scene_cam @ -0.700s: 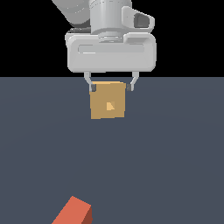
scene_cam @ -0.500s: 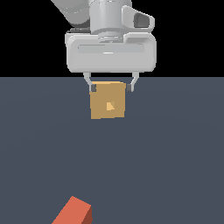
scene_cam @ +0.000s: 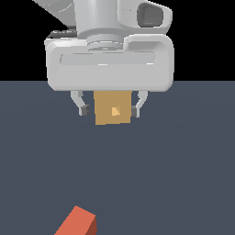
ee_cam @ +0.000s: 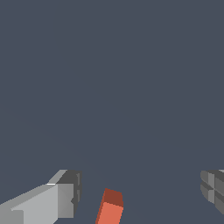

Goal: Insert the peg into the horizontal hole in a box.

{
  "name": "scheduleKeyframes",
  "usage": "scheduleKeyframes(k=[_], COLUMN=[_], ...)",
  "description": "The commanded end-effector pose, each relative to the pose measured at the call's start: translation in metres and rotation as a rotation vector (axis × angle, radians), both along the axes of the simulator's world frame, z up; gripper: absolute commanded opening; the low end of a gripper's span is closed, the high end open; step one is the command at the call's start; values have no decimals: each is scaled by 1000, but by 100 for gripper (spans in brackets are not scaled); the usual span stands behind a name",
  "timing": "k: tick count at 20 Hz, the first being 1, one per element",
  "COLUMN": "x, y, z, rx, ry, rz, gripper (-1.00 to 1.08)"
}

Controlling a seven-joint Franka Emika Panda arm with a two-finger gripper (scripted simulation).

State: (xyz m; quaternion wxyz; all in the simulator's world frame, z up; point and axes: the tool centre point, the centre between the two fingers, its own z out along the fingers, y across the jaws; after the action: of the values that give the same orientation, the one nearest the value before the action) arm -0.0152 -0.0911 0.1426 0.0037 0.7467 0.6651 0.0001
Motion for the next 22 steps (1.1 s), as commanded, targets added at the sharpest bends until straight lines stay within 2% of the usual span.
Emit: scheduleKeyframes(k=[1,6,11,16,22], x=[-9,-36,-60,-74,-79], y=[-37,-120,-178,-210,-219], z=[-12,-40,-61,-73,-76], rx=[-1,0,2,4,5], ry=[1,2,3,4,5], rz=[-46,-149,-224,-266,-279], gripper=[100,100,100,100,100])
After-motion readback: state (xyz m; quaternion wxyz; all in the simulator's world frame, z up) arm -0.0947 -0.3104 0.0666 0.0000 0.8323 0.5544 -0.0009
